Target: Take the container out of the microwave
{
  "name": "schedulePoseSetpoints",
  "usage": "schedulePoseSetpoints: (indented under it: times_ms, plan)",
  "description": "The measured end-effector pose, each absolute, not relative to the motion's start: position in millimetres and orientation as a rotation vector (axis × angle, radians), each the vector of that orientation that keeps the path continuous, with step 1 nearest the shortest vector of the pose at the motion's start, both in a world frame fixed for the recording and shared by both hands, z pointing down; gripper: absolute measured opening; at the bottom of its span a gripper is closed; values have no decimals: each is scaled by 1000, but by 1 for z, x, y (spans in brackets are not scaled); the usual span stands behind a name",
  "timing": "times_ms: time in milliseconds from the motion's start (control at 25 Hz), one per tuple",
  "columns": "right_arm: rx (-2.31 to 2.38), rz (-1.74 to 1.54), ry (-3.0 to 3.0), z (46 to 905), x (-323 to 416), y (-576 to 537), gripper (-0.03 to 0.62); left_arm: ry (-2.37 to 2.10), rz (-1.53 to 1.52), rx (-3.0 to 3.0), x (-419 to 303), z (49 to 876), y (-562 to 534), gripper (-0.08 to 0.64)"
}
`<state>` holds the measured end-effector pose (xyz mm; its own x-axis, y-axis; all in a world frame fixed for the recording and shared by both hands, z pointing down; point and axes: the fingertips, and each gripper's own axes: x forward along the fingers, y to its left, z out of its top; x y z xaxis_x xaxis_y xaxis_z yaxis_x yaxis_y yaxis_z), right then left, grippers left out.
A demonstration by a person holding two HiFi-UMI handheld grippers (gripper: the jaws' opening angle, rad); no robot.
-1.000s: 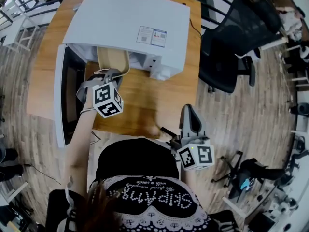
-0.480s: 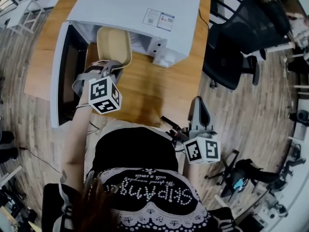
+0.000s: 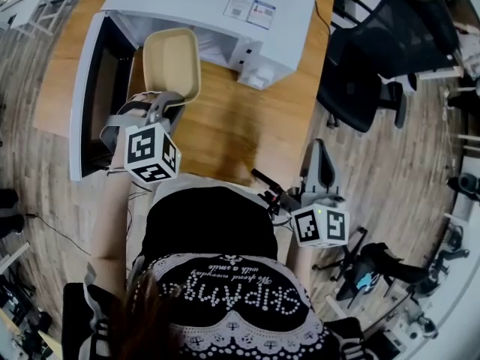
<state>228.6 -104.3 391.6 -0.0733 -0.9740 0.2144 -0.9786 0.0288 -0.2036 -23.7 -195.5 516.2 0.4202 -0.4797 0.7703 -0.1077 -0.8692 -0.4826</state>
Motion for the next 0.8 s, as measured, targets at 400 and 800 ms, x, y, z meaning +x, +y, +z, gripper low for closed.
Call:
schedulePoseSetpoints:
  times_ms: [400,800]
  plan:
    - [2089,443,-2287,388,226,-100,37,499,-1421,-2311,-33,501,-153,40]
    - [2077,398,-2309,380,209,-94,36,368,-1367,-2388,-38,482,-105,40]
